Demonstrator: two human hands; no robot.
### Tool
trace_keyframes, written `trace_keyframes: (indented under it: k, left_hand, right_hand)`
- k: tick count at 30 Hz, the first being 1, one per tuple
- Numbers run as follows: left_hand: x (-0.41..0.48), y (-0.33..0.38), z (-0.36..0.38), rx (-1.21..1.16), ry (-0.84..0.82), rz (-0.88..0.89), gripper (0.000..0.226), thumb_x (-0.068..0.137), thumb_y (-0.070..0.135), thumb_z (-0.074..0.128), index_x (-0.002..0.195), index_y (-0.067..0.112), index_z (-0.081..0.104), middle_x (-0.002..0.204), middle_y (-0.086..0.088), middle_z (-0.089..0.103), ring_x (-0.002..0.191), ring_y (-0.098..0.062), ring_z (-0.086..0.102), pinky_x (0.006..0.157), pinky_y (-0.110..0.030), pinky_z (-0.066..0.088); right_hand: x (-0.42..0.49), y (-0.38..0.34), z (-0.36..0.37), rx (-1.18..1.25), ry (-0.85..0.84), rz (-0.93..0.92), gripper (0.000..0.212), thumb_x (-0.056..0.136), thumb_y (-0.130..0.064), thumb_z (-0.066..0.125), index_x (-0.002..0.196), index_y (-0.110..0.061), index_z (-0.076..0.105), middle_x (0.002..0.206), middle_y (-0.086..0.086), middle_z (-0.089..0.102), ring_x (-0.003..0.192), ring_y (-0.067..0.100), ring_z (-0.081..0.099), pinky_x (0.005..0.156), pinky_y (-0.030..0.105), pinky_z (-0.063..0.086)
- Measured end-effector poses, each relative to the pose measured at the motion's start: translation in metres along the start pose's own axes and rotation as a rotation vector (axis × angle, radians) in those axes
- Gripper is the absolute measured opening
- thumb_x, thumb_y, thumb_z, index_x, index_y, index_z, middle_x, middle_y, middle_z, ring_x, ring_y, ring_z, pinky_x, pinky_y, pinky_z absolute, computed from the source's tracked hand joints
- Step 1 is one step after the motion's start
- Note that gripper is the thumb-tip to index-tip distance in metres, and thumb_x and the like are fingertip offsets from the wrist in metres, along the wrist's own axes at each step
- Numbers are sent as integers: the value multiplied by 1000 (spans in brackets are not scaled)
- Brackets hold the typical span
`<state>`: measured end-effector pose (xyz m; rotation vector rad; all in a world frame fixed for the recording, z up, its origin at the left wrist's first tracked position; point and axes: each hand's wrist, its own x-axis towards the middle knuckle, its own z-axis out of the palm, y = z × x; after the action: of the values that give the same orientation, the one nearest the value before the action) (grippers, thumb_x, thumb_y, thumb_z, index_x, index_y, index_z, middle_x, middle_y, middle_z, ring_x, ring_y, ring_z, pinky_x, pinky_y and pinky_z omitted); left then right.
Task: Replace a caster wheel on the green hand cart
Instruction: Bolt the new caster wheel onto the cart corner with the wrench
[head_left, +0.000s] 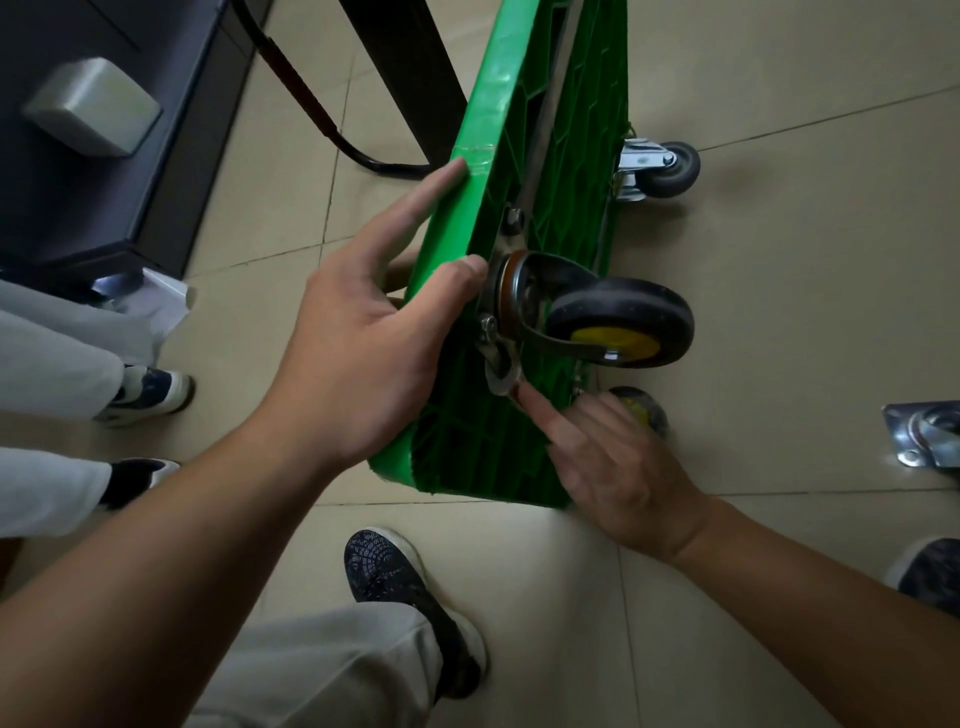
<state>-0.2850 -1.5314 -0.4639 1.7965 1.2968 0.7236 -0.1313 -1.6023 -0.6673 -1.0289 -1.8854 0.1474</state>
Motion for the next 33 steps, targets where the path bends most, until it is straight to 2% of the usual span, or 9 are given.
trace_keyframes:
  k: [6,10,15,18,21,24,28,31,33]
  left_hand:
    - [0,1,1,2,10,-5,54,103,23,61,151,44,48,133,2,67,106,-4,72,75,-18,59]
    - [0,3,2,-20,14,-12,53,103,19,60,151,40,49,131,1,68,105,-6,72,75,-18,59]
    - [-2,7,3,-48,17,-21,53,103,17,59,150,38,49,126,6,69,98,-5,74,70,-18,60]
    - [-2,7,4,-50,22,-28,53,103,17,58,150,38,49,125,11,67,99,-5,74,70,-18,60]
    - [-1,7,4,-46,22,-26,53,104,16,58,151,38,49,129,7,67,101,-6,74,71,-18,60]
    - [-2,8,4,-39,30,-20,52,103,15,58,150,37,50,126,7,68,97,-4,75,71,-16,59]
    - [-2,8,3,-41,18,-22,53,103,17,58,151,38,49,130,5,68,102,-6,74,73,-17,59]
    - [-2,6,3,-51,12,-24,52,104,16,58,151,37,49,132,3,67,106,-8,73,75,-19,60]
    - [-1,6,3,-55,7,-20,52,104,16,58,151,37,49,133,2,67,107,-9,73,76,-20,61]
  right_hand:
    - [8,6,3,-71,49,14,63,104,-3,48,160,-12,21,79,7,53,74,23,46,69,38,43]
    - [14,6,9,-16,76,55,68,105,-5,44,164,-18,13,85,5,52,77,23,48,73,36,43]
    - [19,7,14,96,15,111,65,109,-10,38,164,-27,7,94,14,66,86,33,61,83,50,52]
    - [19,5,15,166,27,125,63,111,-14,36,164,-29,7,94,12,65,86,30,60,86,44,52]
    - [19,-7,19,218,47,127,61,111,-17,36,164,-27,6,101,5,58,86,25,56,85,38,52]
    - [13,-20,23,289,11,176,62,110,-18,36,164,-28,7,100,11,63,87,28,60,86,44,53]
    - [14,-18,24,337,-15,236,62,111,-20,35,163,-35,5,109,20,67,100,37,63,94,50,51]
    - [18,-2,20,202,16,163,65,110,-14,39,163,-32,6,90,12,63,85,29,57,84,45,52]
    - [19,12,17,97,23,127,80,104,-1,50,163,-33,6,84,12,64,82,31,59,84,46,52]
